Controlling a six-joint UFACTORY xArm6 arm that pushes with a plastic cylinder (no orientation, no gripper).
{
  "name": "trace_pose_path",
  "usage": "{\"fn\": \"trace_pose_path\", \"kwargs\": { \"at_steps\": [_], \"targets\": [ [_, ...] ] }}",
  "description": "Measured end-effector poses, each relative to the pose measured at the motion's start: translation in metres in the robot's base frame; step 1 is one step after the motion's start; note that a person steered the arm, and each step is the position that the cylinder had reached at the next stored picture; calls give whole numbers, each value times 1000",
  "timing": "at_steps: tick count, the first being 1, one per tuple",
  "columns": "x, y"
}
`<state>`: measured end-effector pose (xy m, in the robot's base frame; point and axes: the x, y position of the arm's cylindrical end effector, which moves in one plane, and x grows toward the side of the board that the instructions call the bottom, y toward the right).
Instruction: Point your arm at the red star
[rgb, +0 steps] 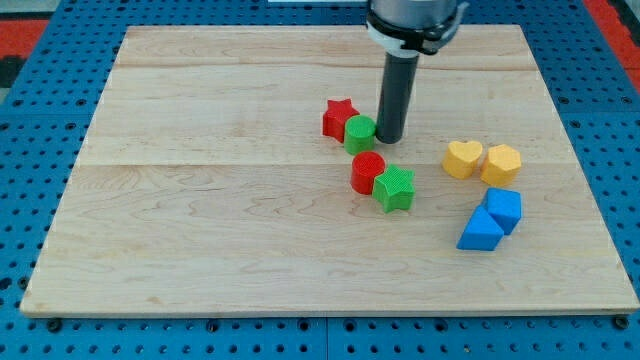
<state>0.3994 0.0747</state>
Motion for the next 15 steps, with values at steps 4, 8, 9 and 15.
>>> {"fn": "trace_pose_path", "kwargs": {
  "at_steps": [4, 8, 9, 15],
  "targets": [
    [111, -113],
    [117, -85],
    [117, -57],
    [114, -54]
  ]
}}
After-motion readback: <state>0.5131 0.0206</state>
